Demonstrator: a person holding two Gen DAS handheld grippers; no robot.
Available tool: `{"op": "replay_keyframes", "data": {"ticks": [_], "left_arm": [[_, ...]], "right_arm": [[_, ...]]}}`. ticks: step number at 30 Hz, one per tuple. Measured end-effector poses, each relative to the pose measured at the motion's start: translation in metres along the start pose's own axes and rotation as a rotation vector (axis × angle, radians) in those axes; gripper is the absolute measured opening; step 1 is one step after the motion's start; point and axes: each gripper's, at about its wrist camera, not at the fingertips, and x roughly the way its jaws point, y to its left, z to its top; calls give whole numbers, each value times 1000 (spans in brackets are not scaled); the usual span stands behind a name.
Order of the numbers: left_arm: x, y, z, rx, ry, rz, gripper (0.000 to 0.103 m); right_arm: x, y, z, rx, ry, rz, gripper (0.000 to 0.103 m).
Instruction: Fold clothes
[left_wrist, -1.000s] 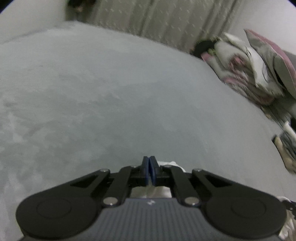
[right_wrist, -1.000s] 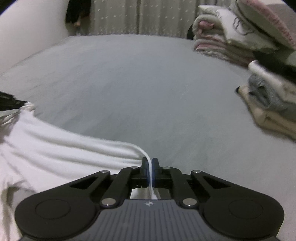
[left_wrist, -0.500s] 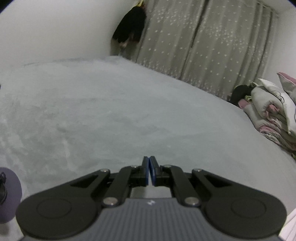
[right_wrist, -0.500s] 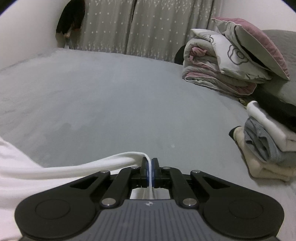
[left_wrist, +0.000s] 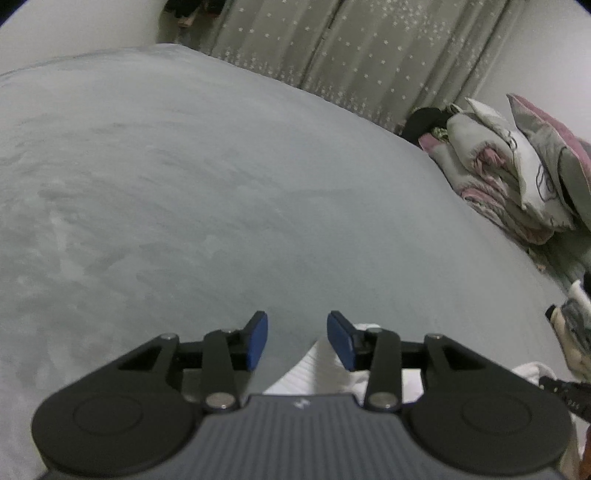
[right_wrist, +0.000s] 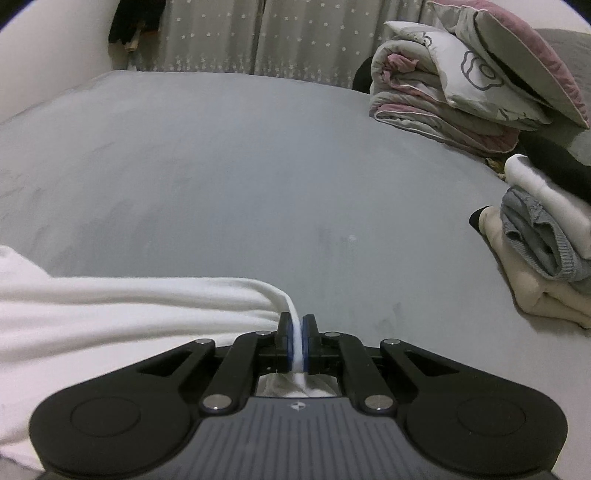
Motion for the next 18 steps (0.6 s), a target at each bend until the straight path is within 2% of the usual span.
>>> {"op": "replay_keyframes", "data": {"ticks": [2, 3, 4, 6, 8, 12, 18], "left_arm": [[2, -8, -3, 33, 15, -14, 36], [4, -14, -5, 52, 29, -29, 28], [5, -19, -7, 74, 41, -36, 16], [5, -30, -14, 121, 39, -22, 3], [2, -35, -15, 120, 8, 14, 3], [-11, -28, -10, 50, -127, 120, 3], [-25, -20, -3, 30, -204, 152, 3]], "right_arm": [[0, 0, -1, -9, 1, 4, 4], [1, 1, -1, -13, 3, 5, 4], [2, 1, -1, -16, 4, 5, 4], [3, 3, -1, -24, 6, 4, 4], [4, 3, 1, -39, -1, -2, 4], [-2, 7, 2, -68, -53, -45, 4], [-2, 14, 25, -97, -138, -92, 4]]}}
